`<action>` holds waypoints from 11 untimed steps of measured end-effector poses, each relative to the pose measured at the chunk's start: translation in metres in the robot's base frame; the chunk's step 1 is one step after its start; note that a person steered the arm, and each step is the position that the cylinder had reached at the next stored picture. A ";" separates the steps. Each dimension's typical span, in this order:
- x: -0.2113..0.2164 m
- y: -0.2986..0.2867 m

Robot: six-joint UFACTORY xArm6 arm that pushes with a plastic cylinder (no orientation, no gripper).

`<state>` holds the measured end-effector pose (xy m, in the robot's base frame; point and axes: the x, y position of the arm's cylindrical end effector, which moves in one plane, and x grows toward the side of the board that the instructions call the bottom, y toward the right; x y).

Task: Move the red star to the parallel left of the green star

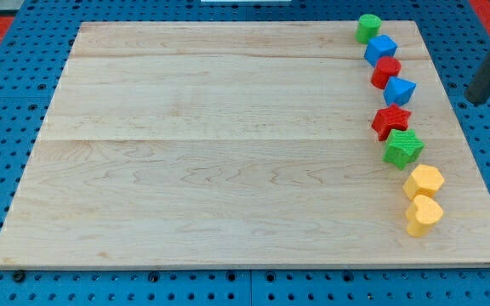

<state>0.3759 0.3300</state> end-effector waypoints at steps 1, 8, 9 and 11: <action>0.021 -0.037; 0.046 -0.268; 0.047 -0.250; 0.080 -0.210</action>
